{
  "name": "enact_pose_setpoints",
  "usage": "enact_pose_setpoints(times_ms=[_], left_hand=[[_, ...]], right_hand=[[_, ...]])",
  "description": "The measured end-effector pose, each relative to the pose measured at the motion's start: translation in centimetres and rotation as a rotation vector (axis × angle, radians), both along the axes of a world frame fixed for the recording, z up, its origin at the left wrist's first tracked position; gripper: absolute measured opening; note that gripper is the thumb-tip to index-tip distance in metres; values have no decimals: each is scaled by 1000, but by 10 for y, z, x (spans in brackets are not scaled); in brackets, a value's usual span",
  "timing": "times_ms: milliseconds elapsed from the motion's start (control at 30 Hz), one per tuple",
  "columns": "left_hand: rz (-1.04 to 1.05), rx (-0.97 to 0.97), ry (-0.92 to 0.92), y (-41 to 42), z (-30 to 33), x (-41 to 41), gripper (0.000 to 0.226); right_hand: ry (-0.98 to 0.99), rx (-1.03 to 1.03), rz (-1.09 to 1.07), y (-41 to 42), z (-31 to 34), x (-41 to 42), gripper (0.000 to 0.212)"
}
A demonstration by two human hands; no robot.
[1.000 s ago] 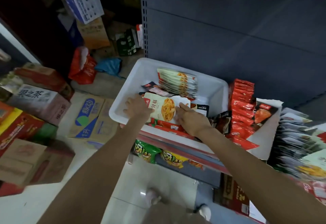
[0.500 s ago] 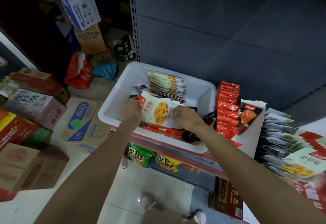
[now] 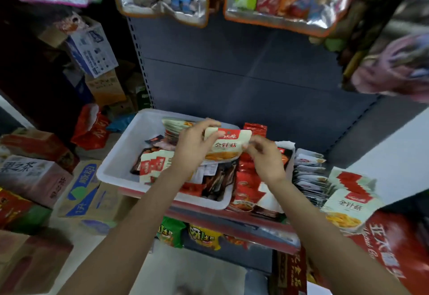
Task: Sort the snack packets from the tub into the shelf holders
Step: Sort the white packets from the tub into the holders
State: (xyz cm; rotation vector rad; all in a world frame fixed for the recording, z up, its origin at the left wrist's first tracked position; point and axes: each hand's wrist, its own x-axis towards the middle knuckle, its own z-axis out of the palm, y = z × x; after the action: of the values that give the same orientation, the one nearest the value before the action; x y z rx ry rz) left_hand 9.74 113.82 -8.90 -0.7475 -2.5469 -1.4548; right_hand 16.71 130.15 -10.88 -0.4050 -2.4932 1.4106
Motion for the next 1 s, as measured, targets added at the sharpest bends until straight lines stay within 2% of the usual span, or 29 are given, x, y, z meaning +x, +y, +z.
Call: enact_pose_setpoints(times_ms=[67, 133, 233, 333, 433, 500, 600, 667, 767, 867, 933, 1000], left_hand=[[-28, 193, -140, 29, 17, 12, 21], [-117, 269, -229, 59, 25, 21, 22], [-275, 199, -253, 103, 23, 37, 9], [-377, 175, -275, 148, 15, 66, 7], [-421, 173, -317, 186, 7, 96, 14], [-422, 151, -336, 208, -3, 107, 18], [-446, 85, -362, 231, -17, 121, 8], [-452, -16, -329, 239, -27, 128, 12], [-451, -193, -146, 243, -39, 138, 16], [-470, -413, -50, 242, -50, 144, 36], [-511, -496, -8, 242, -56, 146, 34], [-506, -470, 27, 241, -57, 148, 30]], right_hand=[[82, -70, -72, 21, 11, 22, 15], [156, -153, -133, 44, 20, 44, 15], [214, -236, -252, 87, 25, 77, 24], [223, -179, -353, 129, 19, 110, 21], [228, -126, -432, 161, 16, 140, 12], [224, -93, -445, 176, 16, 157, 13], [133, -41, -458, 195, 8, 176, 18], [64, 9, -466, 203, -4, 186, 16], [-45, 87, -439, 209, -21, 195, 20], [-154, 186, -412, 210, -36, 201, 18], [-144, 205, -405, 210, -40, 204, 18], [-76, 199, -389, 210, -39, 203, 13]])
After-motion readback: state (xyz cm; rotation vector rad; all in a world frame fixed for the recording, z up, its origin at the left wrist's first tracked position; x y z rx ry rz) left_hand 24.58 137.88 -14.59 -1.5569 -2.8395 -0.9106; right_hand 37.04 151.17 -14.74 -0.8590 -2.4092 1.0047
